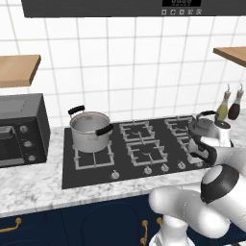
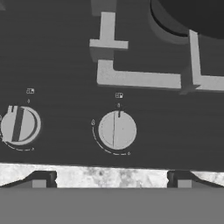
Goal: Pick the kettle from the counter and place it on a stove burner. Then turn the burner on.
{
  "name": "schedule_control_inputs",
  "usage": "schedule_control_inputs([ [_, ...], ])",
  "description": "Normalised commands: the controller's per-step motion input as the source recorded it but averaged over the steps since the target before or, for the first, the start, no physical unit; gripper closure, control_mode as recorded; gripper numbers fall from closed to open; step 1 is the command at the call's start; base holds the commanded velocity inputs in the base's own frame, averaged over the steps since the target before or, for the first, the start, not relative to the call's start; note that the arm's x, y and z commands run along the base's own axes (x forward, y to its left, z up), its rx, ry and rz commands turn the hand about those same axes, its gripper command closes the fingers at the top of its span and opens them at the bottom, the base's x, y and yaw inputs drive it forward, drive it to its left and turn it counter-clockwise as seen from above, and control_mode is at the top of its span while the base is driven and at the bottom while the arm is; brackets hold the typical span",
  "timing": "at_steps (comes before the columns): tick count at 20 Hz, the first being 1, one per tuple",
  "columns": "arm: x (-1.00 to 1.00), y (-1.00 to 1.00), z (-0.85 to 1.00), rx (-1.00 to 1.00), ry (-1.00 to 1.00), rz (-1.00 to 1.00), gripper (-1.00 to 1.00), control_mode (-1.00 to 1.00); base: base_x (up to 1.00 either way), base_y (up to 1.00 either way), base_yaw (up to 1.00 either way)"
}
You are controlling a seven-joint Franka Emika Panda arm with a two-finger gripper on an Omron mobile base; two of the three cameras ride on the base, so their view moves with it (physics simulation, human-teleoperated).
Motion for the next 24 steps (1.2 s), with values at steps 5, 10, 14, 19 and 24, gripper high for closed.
schedule_control_inputs([
  [5,0.21,0.0,-0.17,0.0,0.0,0.0,-1.0,-1.0,0.0,0.0,0.0],
  [10,0.12,0.0,-0.19,0.0,0.0,0.0,-1.0,-1.0,0.0,0.0,0.0],
  [14,0.08,-0.01,-0.18,0.0,0.0,0.0,-1.0,-1.0,0.0,0.0,0.0],
  [19,0.05,-0.01,-0.18,0.0,0.0,0.0,-1.0,-1.0,0.0,0.0,0.0],
  [24,0.06,-0.01,-0.19,0.0,0.0,0.0,-1.0,-1.0,0.0,0.0,0.0],
])
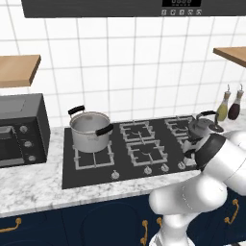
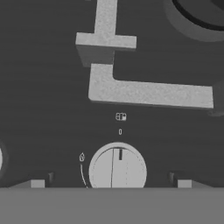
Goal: Pick the kettle from the counter and place it on a stove burner. Then turn the burner on.
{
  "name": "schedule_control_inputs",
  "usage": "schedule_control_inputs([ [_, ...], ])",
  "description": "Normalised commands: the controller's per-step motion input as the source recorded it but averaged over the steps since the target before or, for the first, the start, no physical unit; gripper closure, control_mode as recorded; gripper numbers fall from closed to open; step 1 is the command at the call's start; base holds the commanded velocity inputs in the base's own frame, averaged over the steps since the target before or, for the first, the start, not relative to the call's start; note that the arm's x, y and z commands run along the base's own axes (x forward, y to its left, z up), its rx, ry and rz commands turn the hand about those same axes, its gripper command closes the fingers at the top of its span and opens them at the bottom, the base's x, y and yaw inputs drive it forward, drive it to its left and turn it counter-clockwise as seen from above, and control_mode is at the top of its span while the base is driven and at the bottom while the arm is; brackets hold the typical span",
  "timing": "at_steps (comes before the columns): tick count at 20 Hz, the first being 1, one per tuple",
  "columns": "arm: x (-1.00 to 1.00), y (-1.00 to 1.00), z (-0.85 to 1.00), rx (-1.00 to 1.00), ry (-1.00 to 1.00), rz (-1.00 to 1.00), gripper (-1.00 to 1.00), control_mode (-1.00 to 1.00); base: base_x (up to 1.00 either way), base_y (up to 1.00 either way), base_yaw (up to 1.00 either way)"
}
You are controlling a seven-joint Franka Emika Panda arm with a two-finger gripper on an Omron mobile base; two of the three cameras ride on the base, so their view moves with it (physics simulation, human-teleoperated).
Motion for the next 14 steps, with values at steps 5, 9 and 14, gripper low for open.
schedule_control_inputs([
  [5,0.05,-0.03,-0.2,0.0,0.0,0.0,-1.0,-1.0,0.0,0.0,0.0],
  [9,0.0,0.0,-0.35,0.0,-0.01,0.0,1.0,-1.0,0.0,0.0,0.0],
  [14,0.0,0.0,-0.35,0.0,-0.01,0.0,1.0,-1.0,0.0,0.0,0.0],
])
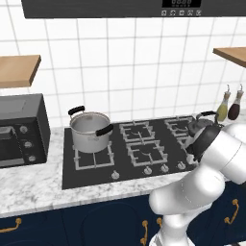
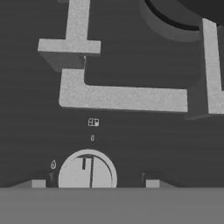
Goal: Pick the kettle from the counter and place it on a stove burner. Then turn the burner on.
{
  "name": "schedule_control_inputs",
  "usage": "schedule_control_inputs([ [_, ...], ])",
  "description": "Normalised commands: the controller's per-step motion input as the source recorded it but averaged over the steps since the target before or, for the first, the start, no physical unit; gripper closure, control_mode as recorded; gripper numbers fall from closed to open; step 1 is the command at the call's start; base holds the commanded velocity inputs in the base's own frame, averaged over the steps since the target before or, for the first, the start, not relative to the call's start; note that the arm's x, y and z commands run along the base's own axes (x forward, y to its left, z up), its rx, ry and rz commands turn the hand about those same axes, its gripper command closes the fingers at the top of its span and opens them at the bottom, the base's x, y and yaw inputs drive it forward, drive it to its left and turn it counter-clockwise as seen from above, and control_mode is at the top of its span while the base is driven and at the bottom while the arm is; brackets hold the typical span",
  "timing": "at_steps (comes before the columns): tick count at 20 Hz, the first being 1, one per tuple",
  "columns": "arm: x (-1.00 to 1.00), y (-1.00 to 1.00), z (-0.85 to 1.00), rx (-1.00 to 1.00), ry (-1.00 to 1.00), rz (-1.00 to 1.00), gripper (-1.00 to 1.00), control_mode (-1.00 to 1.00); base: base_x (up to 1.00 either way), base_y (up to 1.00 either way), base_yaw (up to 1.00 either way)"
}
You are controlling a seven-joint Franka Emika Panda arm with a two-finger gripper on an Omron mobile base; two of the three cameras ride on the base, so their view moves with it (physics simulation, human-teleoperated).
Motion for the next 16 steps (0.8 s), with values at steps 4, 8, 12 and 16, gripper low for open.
schedule_control_inputs([
  [4,0.0,0.01,-0.33,0.0,-0.03,0.0,1.0,-1.0,0.0,0.0,0.0],
  [8,-0.04,0.13,-0.31,0.0,-0.01,-0.01,1.0,-1.0,0.0,0.0,0.0],
  [12,-0.19,0.23,-0.16,0.0,0.0,-0.03,1.0,-1.0,0.0,0.0,0.0],
  [16,-0.27,0.22,-0.09,0.0,0.0,-0.03,1.0,-1.0,0.0,0.0,0.0],
])
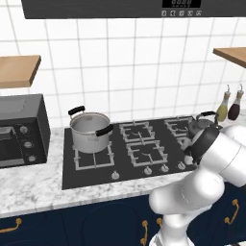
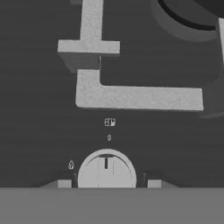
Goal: Pick the kettle from the counter and place it on a stove burner. Then turn the burner on.
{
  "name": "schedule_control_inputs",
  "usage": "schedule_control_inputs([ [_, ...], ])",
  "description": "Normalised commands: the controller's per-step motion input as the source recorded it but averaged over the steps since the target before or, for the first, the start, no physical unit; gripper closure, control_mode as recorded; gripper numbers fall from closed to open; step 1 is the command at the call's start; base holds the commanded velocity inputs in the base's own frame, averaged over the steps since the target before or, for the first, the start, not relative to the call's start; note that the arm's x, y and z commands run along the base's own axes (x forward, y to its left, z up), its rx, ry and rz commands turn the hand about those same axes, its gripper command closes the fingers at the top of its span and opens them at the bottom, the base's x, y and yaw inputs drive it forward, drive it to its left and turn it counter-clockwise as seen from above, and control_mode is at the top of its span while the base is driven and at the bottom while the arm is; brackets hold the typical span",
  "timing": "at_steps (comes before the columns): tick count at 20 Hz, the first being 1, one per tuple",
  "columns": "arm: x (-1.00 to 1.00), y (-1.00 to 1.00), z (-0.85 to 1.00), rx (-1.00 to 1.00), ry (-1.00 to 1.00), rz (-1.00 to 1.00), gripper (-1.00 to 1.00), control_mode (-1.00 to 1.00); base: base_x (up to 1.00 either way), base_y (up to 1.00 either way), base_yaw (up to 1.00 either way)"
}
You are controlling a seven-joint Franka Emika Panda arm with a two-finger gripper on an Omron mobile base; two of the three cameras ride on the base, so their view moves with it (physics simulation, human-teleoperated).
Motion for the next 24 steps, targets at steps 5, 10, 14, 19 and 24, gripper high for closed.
schedule_control_inputs([
  [5,-0.28,0.22,-0.07,0.0,0.0,-0.05,1.0,-1.0,0.0,0.0,0.0],
  [10,-0.09,0.07,-0.01,0.0,0.0,-0.02,1.0,-1.0,0.0,0.0,0.0],
  [14,0.0,0.0,-0.01,0.0,0.0,0.01,1.0,-1.0,0.0,0.0,0.0],
  [19,-0.02,0.0,-0.07,0.0,0.0,0.1,1.0,-1.0,0.0,0.0,0.0],
  [24,-0.06,0.0,-0.08,-0.01,0.0,0.16,1.0,-1.0,0.0,0.0,0.0],
])
